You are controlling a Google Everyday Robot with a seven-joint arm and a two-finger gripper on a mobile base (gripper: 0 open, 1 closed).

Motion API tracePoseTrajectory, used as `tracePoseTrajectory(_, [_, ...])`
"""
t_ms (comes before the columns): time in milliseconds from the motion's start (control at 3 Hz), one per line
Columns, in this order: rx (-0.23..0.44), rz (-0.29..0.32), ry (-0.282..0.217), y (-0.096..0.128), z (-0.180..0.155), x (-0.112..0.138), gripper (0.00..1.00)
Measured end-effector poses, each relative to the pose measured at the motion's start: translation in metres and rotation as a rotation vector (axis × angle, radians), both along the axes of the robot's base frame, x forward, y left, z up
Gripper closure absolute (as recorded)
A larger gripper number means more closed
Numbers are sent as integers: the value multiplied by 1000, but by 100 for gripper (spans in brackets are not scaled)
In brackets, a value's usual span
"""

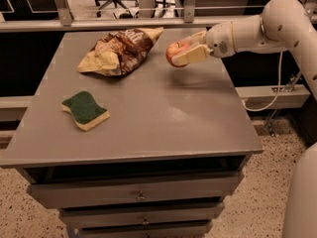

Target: Move apple near sponge

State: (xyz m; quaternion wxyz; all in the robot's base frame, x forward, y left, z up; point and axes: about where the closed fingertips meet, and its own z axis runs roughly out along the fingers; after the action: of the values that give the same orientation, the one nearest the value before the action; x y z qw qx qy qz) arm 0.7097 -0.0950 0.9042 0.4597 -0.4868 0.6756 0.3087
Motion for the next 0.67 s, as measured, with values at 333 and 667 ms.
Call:
tracePoseTrajectory(333, [35,80,34,27,-9,-25,100])
tracePoseTrajectory(667, [66,150,53,73,-13,-54,100])
